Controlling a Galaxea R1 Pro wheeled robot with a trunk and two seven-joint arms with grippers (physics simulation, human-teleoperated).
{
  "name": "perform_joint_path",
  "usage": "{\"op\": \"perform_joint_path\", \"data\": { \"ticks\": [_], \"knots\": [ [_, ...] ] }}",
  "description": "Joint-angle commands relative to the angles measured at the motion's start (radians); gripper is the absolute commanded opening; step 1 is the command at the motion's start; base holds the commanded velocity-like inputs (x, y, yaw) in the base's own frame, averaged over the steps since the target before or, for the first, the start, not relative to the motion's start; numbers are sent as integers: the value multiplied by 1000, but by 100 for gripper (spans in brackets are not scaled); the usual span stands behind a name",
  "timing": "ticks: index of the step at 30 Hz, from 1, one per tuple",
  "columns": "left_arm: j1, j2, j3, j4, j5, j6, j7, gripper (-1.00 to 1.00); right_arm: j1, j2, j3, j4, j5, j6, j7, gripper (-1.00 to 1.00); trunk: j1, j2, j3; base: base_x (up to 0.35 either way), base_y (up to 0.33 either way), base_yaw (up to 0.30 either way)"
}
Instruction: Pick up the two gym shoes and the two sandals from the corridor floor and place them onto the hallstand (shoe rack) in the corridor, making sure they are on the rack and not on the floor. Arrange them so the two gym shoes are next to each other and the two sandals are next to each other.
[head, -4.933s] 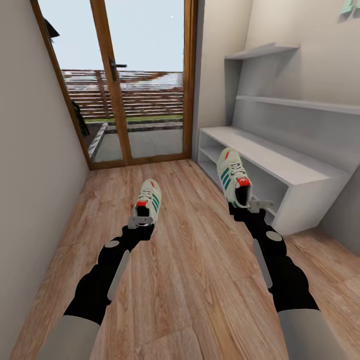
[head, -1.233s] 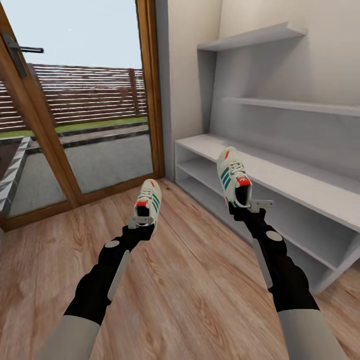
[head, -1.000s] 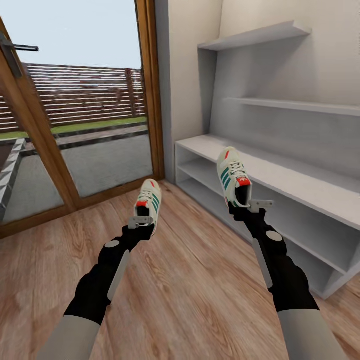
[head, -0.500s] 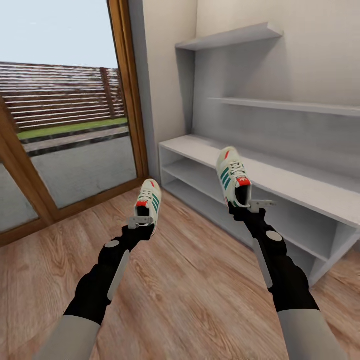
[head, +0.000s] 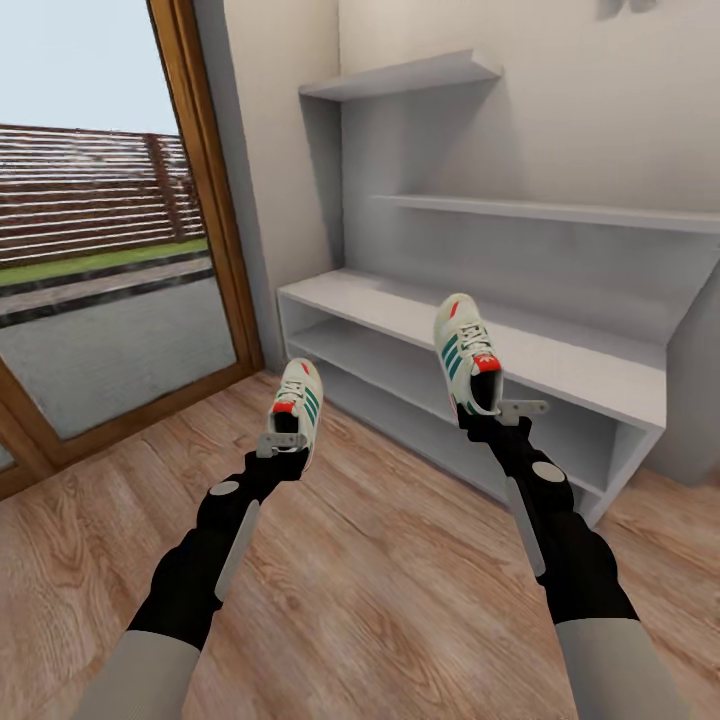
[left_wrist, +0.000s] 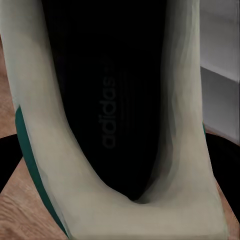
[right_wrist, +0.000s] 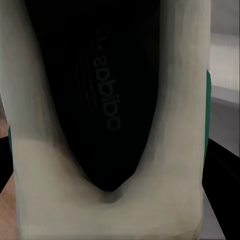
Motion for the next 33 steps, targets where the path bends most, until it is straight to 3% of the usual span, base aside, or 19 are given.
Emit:
{"op": "perform_joint_path", "data": {
  "ticks": [1,8,33],
  "knots": [
    [0,0,1,-1,6,5,0,-100,-1,1,-1,-1,0,6,0,-100,0,0,-1,79,196,-253],
    [0,0,1,-1,5,5,0,-100,-1,1,-1,-1,0,6,0,-100,0,0,-1,50,139,-253],
    [0,0,1,-1,6,5,0,-100,-1,1,-1,-1,0,6,0,-100,0,0,-1,1,2,-253]
  ]
}}
